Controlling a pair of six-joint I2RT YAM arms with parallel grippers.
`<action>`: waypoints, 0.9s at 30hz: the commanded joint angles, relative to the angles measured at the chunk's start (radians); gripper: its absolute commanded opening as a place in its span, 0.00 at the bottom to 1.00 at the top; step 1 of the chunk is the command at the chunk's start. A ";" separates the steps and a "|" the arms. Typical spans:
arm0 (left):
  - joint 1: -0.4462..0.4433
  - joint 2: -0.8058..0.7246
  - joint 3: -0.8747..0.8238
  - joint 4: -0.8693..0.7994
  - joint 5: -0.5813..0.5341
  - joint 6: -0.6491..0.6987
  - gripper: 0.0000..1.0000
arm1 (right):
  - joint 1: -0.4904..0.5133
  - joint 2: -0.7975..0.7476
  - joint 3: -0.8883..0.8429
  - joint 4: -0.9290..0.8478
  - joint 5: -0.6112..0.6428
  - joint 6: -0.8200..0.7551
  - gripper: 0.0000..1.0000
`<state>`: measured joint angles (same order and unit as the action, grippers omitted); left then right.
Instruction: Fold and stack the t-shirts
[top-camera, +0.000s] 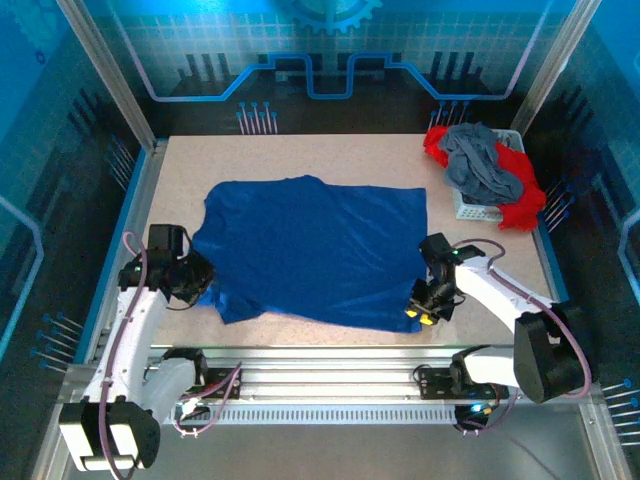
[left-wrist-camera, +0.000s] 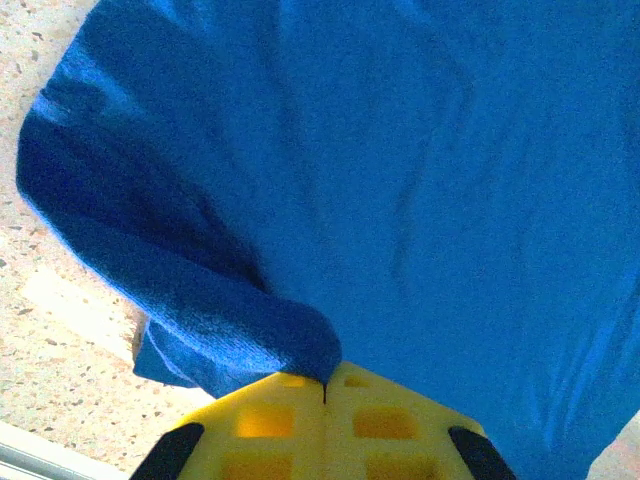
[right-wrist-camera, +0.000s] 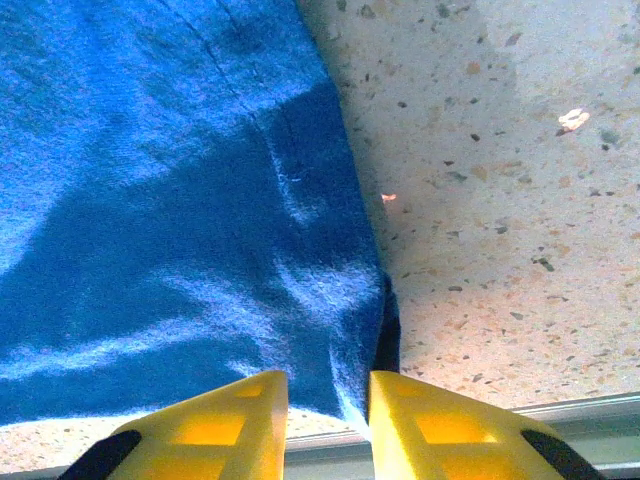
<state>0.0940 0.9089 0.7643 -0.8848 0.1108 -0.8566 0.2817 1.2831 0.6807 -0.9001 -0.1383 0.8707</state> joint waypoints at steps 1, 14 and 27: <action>-0.007 -0.002 0.018 0.007 0.024 0.014 0.00 | 0.016 0.012 0.012 -0.006 0.000 0.002 0.27; -0.009 0.002 0.022 0.010 0.024 0.017 0.00 | 0.022 0.054 -0.003 0.010 0.025 -0.011 0.23; -0.011 0.022 0.040 0.014 0.012 0.026 0.00 | 0.021 0.011 0.056 -0.051 0.106 -0.008 0.00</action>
<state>0.0887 0.9272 0.7685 -0.8806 0.1135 -0.8562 0.2890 1.3273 0.7010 -0.9020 -0.0700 0.8627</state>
